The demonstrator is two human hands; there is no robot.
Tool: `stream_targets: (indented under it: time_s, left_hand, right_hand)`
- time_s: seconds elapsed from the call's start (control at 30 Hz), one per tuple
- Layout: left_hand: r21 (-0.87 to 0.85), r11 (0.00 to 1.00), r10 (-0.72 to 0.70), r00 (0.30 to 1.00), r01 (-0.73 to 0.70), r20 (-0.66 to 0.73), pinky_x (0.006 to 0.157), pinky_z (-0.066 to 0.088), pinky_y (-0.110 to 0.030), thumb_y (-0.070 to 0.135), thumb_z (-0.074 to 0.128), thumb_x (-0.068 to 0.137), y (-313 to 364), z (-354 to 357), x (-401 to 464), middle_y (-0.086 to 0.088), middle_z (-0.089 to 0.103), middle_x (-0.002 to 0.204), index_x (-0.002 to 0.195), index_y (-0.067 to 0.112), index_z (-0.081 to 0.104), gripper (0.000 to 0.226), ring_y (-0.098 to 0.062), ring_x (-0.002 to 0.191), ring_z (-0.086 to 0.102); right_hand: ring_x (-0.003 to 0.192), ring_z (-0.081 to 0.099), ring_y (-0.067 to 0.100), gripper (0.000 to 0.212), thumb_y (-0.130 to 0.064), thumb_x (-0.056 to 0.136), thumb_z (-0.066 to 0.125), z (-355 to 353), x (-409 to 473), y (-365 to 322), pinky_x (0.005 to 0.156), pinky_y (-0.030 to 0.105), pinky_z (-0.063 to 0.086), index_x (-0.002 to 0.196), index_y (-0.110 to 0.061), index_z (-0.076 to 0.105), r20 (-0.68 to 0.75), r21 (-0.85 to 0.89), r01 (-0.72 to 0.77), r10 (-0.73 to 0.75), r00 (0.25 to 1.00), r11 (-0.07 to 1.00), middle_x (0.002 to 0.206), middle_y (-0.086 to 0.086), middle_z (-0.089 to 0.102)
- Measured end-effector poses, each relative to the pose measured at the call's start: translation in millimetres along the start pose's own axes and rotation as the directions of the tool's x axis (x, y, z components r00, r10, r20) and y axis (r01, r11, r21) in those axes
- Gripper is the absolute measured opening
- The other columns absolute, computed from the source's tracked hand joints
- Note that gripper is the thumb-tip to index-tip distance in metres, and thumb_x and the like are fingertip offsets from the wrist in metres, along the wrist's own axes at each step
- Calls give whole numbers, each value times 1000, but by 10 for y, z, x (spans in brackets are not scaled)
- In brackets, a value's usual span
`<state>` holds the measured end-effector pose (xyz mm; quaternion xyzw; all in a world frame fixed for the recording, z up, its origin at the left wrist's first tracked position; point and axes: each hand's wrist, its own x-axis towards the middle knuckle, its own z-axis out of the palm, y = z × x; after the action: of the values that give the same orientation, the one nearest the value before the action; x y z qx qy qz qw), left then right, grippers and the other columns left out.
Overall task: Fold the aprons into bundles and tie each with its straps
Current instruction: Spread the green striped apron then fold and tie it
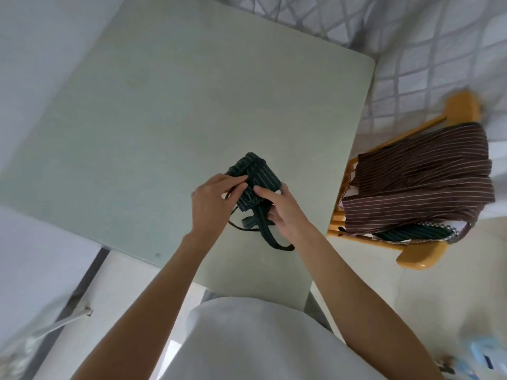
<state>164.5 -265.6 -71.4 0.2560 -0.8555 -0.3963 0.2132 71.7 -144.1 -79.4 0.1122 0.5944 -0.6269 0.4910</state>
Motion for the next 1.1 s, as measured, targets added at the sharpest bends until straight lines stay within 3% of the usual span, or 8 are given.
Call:
stream_targets:
  time_s: [0.17, 0.27, 0.4, 0.5, 0.6, 0.8, 0.93, 1.1]
  left_hand:
    - [-62, 983, -163, 977, 172, 137, 72, 48, -15, 15, 66, 86, -386, 366, 74, 2, 68, 94, 106, 18, 71, 21, -6, 78, 60]
    - [-28, 986, -156, 963, 166, 221, 75, 44, -7, 9, 64, 86, -544, 556, 94, -3, 69, 97, 107, 15, 70, 23, -11, 83, 63]
    - [-24, 990, -127, 944, 140, 303, 74, 41, -4, 9, 64, 87, -613, 688, 32, 1, 66, 97, 109, 17, 70, 24, -10, 84, 61]
    - [-4, 997, -72, 948, 77, 309, 74, 46, -18, 9, 64, 86, -615, 702, 68, -2, 67, 97, 108, 16, 70, 24, -13, 83, 62]
    - [-8, 997, -66, 943, 72, 325, 77, 53, -29, 11, 64, 86, -600, 611, 109, -2, 72, 97, 108, 15, 70, 23, -14, 82, 66]
    - [52, 971, -240, 934, 234, 265, 71, 54, -28, 26, 68, 84, -828, 195, -67, 7, 73, 81, 94, 28, 74, 11, -6, 70, 66]
    - [297, 953, 64, 998, -68, 24, 71, 49, -30, 20, 70, 82, -850, 111, -195, 5, 69, 93, 89, 22, 73, 8, -16, 80, 60]
    - [346, 927, -295, 852, 145, 433, 77, 48, -31, 31, 59, 90, -618, 472, -234, 2, 64, 106, 110, 20, 63, 23, -17, 89, 62]
  right_hand:
    - [102, 63, 25, 50, -17, 80, 73, -79, 371, 103, 89, 41, 52, 120, -18, 43, -111, -82, 9, -18, 994, 997, 115, 12, 60]
    - [100, 58, 18, 50, -30, 81, 71, -184, 487, 135, 84, 30, 50, 120, -17, 43, -176, -403, 31, -110, 978, 915, 116, 6, 58]
    - [115, 43, 25, 60, -40, 82, 67, -370, 494, 157, 97, 35, 41, 130, -11, 44, -78, -971, 54, -523, 849, 232, 129, 10, 45]
    - [112, 49, 23, 39, -9, 88, 60, -277, 476, 67, 95, 28, 43, 126, -7, 52, 250, -921, 388, -713, 654, 32, 123, 11, 52]
    - [95, 61, 23, 25, 0, 89, 56, -138, 537, 67, 79, 27, 49, 113, -4, 61, 479, -839, 530, -625, 616, -122, 109, 10, 62]
    - [52, 57, 19, 16, -4, 64, 81, -88, 682, 100, 46, 20, 38, 70, -8, 67, 578, -794, 346, -446, 684, -499, 88, 10, 66]
    - [54, 55, 21, 20, 2, 56, 78, -19, 688, 58, 57, 26, 42, 64, -9, 64, 653, -685, 313, -363, 665, -658, 80, 8, 63]
    - [68, 53, 24, 17, 4, 61, 67, 43, 653, 79, 63, 33, 42, 67, -11, 60, 714, -571, 265, -311, 627, -777, 75, 6, 57]
